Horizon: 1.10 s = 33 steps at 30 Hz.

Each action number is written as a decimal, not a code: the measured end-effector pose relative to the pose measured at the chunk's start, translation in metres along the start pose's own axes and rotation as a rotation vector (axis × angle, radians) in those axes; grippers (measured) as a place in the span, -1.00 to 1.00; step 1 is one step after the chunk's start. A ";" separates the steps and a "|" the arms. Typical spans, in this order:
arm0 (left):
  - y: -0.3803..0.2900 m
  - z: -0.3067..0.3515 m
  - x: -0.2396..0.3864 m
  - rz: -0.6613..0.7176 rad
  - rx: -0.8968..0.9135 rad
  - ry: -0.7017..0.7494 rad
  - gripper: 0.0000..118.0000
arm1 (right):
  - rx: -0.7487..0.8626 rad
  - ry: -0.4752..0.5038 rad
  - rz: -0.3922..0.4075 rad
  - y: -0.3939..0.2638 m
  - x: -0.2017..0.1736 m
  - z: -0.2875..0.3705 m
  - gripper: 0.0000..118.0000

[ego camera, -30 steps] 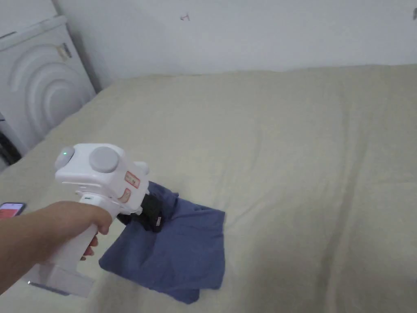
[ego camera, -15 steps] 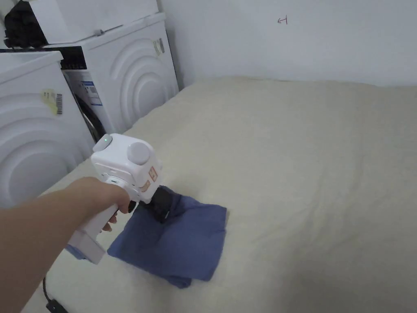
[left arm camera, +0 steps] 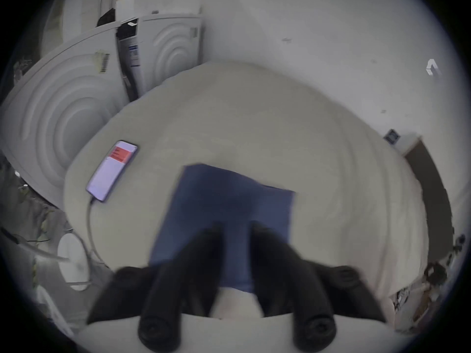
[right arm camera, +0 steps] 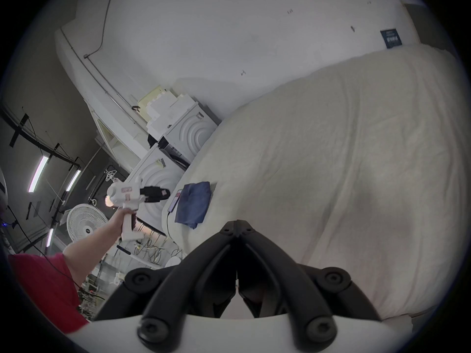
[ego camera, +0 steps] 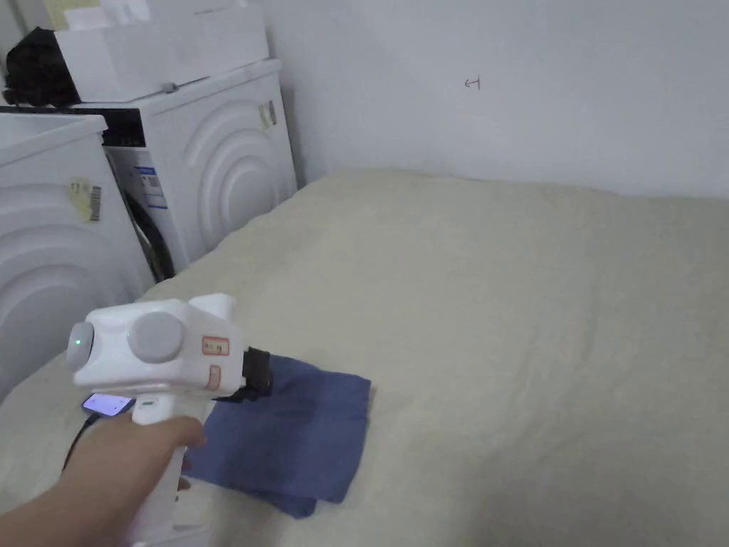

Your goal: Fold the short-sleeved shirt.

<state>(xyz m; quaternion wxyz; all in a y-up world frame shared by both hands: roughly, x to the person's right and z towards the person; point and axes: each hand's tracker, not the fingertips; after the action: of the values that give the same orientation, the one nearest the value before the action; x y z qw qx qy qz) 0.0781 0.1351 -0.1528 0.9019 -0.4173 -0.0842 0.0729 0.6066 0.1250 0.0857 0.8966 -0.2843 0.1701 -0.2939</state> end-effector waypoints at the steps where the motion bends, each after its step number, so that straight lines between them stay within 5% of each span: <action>1: -0.015 0.006 0.023 -0.041 0.016 -0.008 -0.97 | 0.012 -0.002 -0.001 0.000 0.000 0.005 -0.97; 4: -0.044 0.022 0.087 -0.180 0.099 -0.129 -1.00 | 0.047 -0.018 0.007 0.003 0.000 0.023 -0.97; 10: -0.080 0.085 0.192 -0.263 0.334 -0.243 -1.00 | 0.229 -0.154 0.169 0.008 -0.019 0.084 -0.97; 15: -0.101 0.143 0.223 -0.245 0.511 -0.249 -1.00 | 0.474 -0.263 0.349 -0.005 -0.058 0.144 -0.97; 23: -0.158 0.198 0.242 -0.261 0.784 -0.203 -1.00 | 0.879 -0.576 0.640 -0.049 -0.111 0.185 -0.97; 26: -0.167 0.206 0.253 -0.285 0.856 -0.124 -1.00 | 0.924 -0.633 0.651 -0.049 -0.111 0.189 -0.97; 33: -0.170 0.198 0.267 -0.281 0.879 -0.084 -1.00 | 0.933 -0.722 0.494 -0.040 -0.070 0.176 -0.97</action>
<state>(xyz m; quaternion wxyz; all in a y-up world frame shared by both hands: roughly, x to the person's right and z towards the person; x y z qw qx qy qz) 0.3069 0.2268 0.1282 0.9902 0.0236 -0.1376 -0.0044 0.6187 0.2139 0.2567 0.9682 0.1026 -0.2280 -0.0077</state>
